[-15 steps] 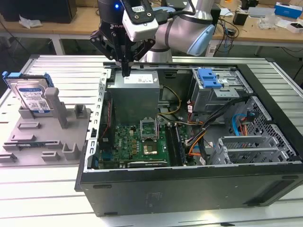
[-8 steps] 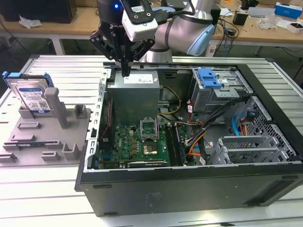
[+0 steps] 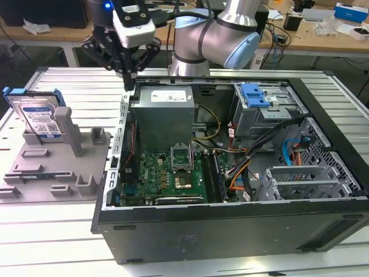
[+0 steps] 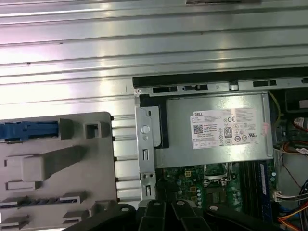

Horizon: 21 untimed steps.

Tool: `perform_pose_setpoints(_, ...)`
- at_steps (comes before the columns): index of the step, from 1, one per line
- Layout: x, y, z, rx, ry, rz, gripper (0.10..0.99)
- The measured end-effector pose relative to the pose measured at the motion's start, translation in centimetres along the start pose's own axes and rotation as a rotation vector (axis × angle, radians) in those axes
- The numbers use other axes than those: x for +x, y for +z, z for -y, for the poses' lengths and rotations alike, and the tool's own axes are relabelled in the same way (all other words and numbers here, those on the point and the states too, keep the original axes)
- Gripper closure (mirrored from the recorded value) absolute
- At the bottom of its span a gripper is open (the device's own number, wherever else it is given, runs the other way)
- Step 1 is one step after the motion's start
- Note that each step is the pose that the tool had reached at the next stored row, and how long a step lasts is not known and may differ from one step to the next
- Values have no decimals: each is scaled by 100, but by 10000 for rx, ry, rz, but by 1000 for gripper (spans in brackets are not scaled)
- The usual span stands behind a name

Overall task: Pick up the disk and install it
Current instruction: 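Reach for the disk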

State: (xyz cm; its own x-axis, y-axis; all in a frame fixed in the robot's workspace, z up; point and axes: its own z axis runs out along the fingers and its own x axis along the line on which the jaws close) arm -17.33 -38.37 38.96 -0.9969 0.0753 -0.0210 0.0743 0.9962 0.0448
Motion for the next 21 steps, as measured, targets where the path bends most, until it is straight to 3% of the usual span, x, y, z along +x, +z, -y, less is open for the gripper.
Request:
perform_pose_setpoints(3, 166, 14, -60, 0, -1, -16, 980)
perform_pose_setpoints(9, 410, 30, -162, 3, 0, -50, 980)
perform_pose_setpoints(11, 526, 37, -199, 5, 3, -85, 980)
perform_pose_setpoints(18, 810, 55, -289, 13, 7, -180, 980)
perform_pose_setpoints(21, 1007, 69, -363, 18, 11, -242, 980)
